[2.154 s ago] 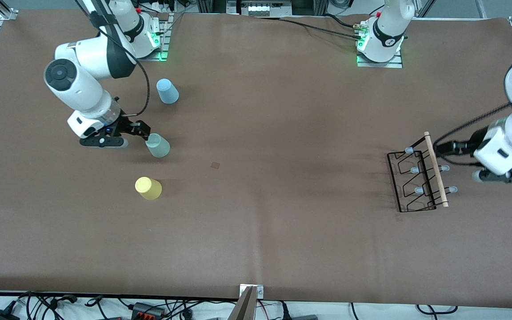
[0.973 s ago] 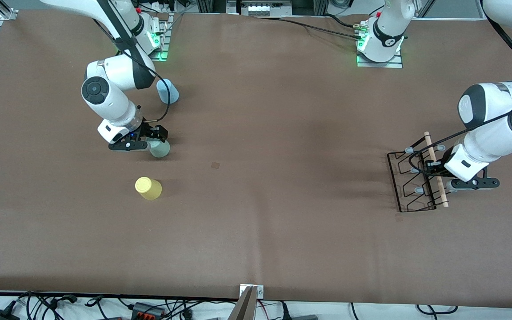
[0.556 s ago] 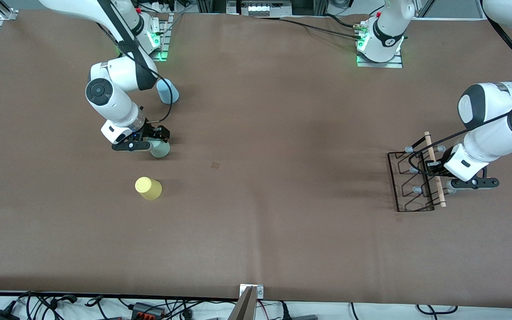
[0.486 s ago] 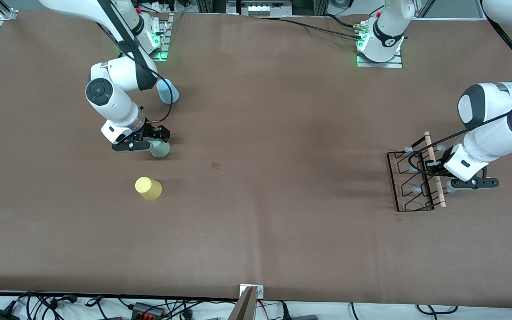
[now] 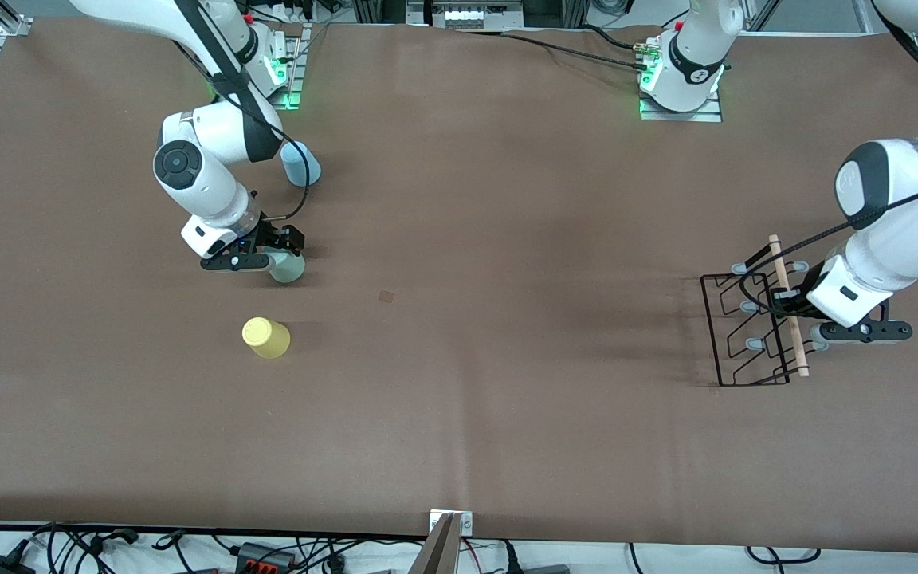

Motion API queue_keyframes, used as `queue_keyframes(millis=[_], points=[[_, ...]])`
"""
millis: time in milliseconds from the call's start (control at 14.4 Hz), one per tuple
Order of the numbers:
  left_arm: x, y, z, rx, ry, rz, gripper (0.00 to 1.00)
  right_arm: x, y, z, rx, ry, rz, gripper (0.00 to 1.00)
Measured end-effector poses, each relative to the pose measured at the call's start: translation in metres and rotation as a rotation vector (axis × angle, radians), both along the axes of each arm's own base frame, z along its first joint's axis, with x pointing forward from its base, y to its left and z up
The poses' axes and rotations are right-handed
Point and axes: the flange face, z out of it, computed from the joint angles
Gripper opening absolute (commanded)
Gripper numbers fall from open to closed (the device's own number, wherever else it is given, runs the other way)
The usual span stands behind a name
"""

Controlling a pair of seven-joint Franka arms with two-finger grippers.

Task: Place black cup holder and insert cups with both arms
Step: 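Lift the wire rack by its wooden handle with the left gripper toward the table middle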

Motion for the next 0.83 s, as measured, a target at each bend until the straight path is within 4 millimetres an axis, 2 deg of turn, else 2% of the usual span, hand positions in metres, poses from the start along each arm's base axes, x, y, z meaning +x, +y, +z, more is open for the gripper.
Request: queue_keyframes(millis=[139, 278, 417, 695, 834], points=[[0.0, -0.038, 0.023, -0.01, 0.037, -0.056, 0.04, 0.0, 0.0, 0.0, 0.0, 0.0, 0.0, 0.35], [-0.002, -0.081, 0.036, -0.023, 0.055, -0.081, 0.04, 0.0, 0.0, 0.001, 0.0, -0.002, 0.0, 0.17], [-0.008, -0.129, 0.041, -0.04, 0.052, -0.078, 0.04, 0.0, 0.0, 0.003, 0.0, -0.004, 0.0, 0.14], [-0.032, -0.245, 0.04, -0.081, 0.066, -0.084, 0.04, 0.0, 0.0, 0.003, 0.0, -0.004, 0.001, 0.12], [-0.04, -0.289, 0.035, -0.094, 0.077, -0.057, 0.04, 0.001, 0.0, 0.005, 0.001, -0.008, 0.0, 0.12]])
